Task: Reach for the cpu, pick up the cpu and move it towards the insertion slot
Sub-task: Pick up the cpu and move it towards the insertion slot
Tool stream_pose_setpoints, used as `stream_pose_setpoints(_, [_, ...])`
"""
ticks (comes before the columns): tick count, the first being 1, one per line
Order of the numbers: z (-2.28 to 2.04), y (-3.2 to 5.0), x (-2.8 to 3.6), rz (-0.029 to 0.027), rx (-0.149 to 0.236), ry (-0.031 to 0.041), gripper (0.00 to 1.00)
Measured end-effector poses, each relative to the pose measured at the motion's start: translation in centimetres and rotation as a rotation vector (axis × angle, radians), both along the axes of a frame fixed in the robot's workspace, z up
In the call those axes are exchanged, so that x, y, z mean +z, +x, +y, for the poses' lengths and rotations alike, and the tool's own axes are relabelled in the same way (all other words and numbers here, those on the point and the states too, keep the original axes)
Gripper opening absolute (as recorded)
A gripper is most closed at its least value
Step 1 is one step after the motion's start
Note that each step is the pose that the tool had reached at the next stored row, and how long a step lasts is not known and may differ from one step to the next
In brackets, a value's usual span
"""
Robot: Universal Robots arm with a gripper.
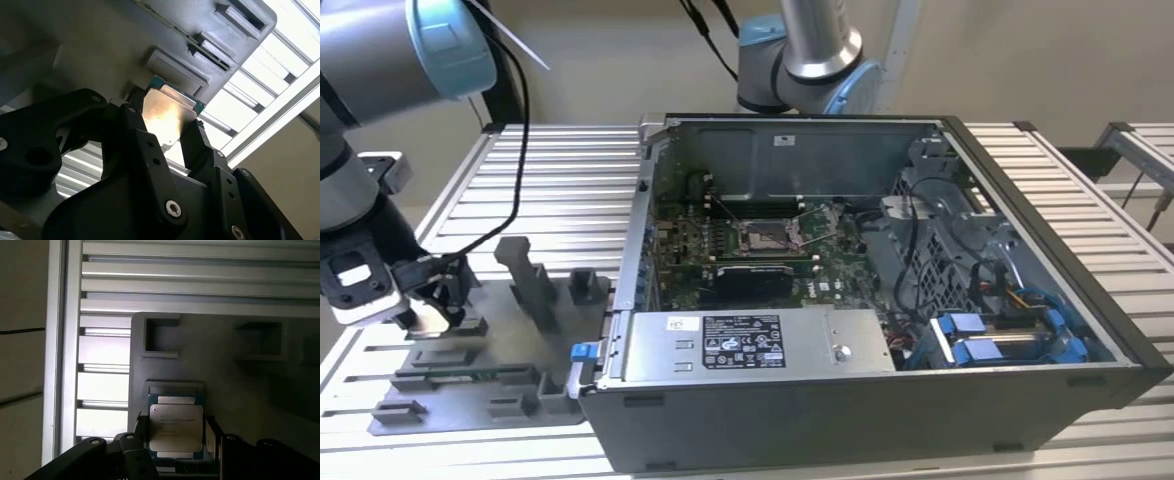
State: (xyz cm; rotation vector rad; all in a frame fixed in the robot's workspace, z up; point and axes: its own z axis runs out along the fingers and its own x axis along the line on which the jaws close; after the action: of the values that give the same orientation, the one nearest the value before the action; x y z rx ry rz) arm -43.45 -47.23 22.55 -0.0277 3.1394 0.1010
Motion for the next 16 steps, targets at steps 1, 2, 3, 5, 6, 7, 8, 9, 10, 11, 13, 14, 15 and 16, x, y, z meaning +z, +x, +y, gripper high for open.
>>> stream_pose_setpoints(1, [0.0, 0.0, 0.14, 0.0001, 0.0, -0.0001, 0.0])
stream_pose_setpoints(2, [0.0, 0.0, 0.27, 0.0001, 0.0, -0.0001, 0.0])
stream_pose_setpoints(3, [0.0, 0.0, 0.38, 0.0001, 0.0, -0.0001, 0.0])
stream_pose_setpoints(5, [0.0, 0.0, 0.57, 0.0, 0.0, 0.0, 0.0])
stream_pose_setpoints(6, [0.0, 0.0, 0.65, -0.0001, 0.0, 0.0, 0.0])
stream_pose_setpoints(7, [0.0, 0.0, 0.73, 0.0, 0.0, 0.0, 0.0])
stream_pose_setpoints(8, [0.0, 0.0, 0.82, 0.0001, 0.0, -0.0001, 0.0])
stream_pose_setpoints(9, [0.0, 0.0, 0.88, 0.0, 0.0, -0.0001, 0.0])
stream_pose_setpoints(10, [0.0, 0.0, 0.94, 0.0, 0.0, 0.0, 0.0])
stream_pose_setpoints(11, [0.0, 0.0, 1.01, 0.0, 0.0, 0.0, 0.0])
stream_pose_setpoints(13, [0.0, 0.0, 1.12, -0.0001, 0.0, 0.0001, 0.0])
stream_pose_setpoints(14, [0.0, 0.0, 1.17, -0.0001, 0.0, 0.0, 0.0])
stream_pose_setpoints(15, [0.0, 0.0, 1.23, 0.0001, 0.0, -0.0001, 0.0])
stream_pose_setpoints(16, [0.0, 0.0, 1.28, 0.0, 0.0, 0.0, 0.0])
